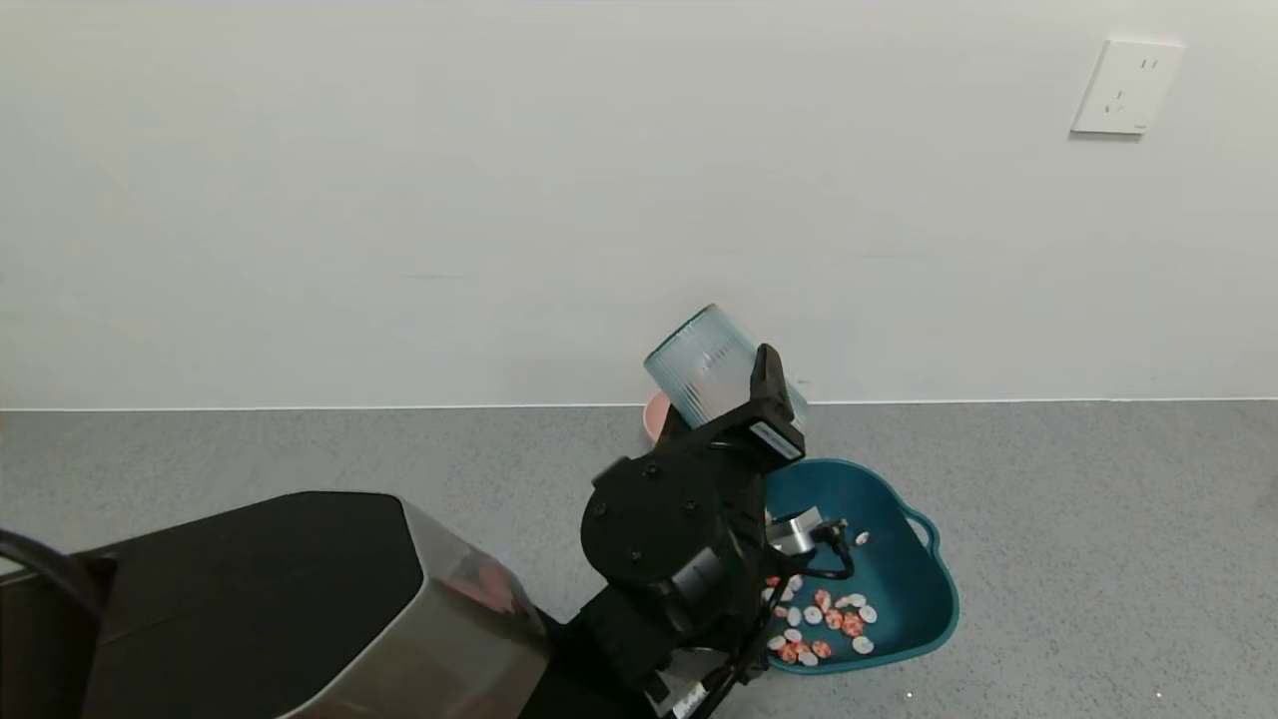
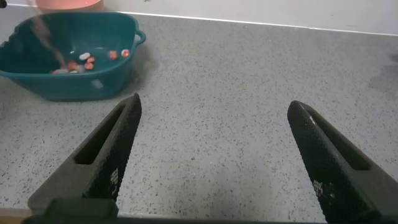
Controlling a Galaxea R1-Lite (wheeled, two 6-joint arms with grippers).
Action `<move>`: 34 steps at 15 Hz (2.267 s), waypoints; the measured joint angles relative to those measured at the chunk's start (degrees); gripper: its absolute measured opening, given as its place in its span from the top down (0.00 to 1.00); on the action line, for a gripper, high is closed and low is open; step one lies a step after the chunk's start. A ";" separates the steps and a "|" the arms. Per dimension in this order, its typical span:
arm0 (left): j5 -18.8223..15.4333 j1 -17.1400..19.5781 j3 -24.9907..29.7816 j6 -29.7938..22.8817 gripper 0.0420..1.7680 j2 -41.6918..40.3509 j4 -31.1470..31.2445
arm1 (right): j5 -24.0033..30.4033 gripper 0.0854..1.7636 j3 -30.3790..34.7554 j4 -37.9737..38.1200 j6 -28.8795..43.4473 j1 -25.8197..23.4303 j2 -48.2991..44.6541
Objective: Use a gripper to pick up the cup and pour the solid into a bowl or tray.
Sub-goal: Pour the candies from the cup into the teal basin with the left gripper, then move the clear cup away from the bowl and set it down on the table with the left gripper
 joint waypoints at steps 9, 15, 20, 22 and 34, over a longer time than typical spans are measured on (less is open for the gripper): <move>0.85 -0.66 0.29 2.06 0.26 -0.45 0.00 | 0.00 0.03 0.00 0.00 -0.04 0.00 0.00; 16.59 -3.61 -0.39 -7.89 0.26 -2.84 -0.06 | 0.00 0.03 0.00 0.00 -0.01 0.00 0.00; 18.91 -1.10 2.04 -19.25 0.26 -6.56 0.00 | -0.02 0.03 0.00 -0.02 -0.01 0.00 0.00; 18.97 0.06 4.21 -25.02 0.26 -8.06 0.00 | -0.02 0.03 0.00 0.00 0.00 0.00 0.00; 19.19 8.87 13.39 -60.60 0.26 -17.29 0.02 | -0.02 0.03 0.00 0.00 0.00 0.00 0.00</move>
